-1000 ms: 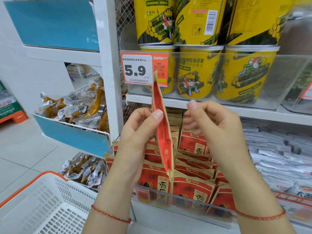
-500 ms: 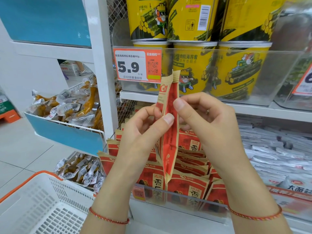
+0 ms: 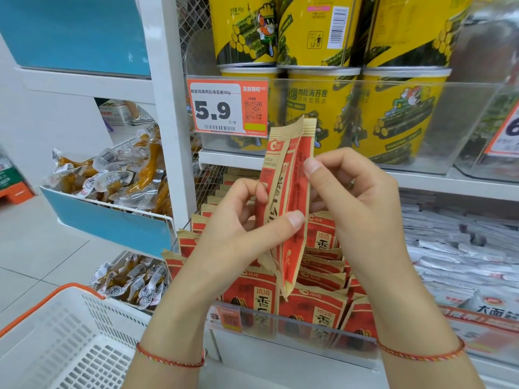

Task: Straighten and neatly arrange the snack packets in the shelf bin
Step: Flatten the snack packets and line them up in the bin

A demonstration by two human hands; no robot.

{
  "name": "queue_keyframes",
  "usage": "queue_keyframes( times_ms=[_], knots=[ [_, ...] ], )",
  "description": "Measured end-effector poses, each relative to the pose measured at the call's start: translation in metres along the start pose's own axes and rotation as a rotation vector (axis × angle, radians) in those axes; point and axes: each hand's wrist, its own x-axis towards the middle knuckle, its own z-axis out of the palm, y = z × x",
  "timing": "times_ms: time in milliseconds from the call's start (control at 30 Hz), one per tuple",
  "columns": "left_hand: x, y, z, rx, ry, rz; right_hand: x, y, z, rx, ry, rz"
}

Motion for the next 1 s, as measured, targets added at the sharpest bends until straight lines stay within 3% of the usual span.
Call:
queue_keyframes(
  times_ms=[167,333,500,1000],
  knots=[
    [0.000,-0.002,-0.008,0.027,0.049,-0.022,-0.001,0.001,0.000,0.075,-0.076,0.105],
    [0.002,-0.002,-0.008,-0.057,0.304,0.091,-0.001,0.009,-0.005,-0.041,-0.275,0.248],
    [0.007,-0.003,-0.013,-0.177,0.522,0.096,-0.001,0.012,-0.006,-0.094,-0.373,0.248],
    [0.006,-0.011,-0.012,0.062,0.603,0.122,-0.005,0.020,-0.001,-0.519,-0.446,0.131]
  ],
)
